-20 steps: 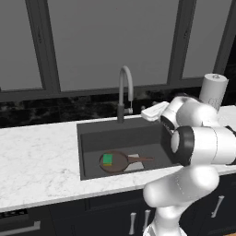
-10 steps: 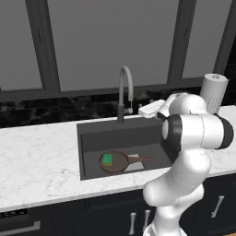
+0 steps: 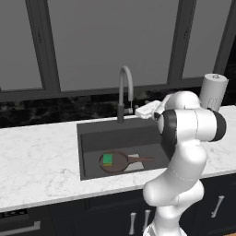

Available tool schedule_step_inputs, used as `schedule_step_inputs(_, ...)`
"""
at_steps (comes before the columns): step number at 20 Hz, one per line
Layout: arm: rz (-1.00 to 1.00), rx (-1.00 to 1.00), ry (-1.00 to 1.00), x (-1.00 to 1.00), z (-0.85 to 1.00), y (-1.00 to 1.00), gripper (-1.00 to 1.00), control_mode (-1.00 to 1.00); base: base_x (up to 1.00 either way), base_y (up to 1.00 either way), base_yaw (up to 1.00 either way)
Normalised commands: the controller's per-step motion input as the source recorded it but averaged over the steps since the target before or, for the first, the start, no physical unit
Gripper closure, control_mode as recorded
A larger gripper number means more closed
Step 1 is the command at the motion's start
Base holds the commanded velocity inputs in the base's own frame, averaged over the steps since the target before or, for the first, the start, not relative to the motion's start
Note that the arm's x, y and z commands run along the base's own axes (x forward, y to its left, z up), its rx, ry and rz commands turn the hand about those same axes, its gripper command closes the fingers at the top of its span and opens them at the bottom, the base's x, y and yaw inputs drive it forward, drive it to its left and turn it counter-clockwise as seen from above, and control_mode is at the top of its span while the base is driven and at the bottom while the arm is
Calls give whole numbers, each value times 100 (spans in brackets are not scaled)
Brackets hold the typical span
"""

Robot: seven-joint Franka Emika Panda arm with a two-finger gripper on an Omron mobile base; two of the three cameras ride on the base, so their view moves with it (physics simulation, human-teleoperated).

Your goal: Pick the pan and sponge and place them into the sink. Then turn on the water.

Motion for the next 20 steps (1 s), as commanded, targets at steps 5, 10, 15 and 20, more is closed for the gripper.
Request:
schedule_step_inputs(5, 0, 2, 9, 48, -14, 0, -100, -100, 0, 0, 0)
schedule_step_inputs(10, 0, 0, 2, 36, -17, 0, -100, -100, 0, 0, 0)
schedule_step_inputs(15, 0, 0, 1, 32, -22, 4, -100, -100, 0, 0, 0)
schedule_step_inputs(20, 0, 0, 2, 40, -32, 6, -100, -100, 0, 0, 0)
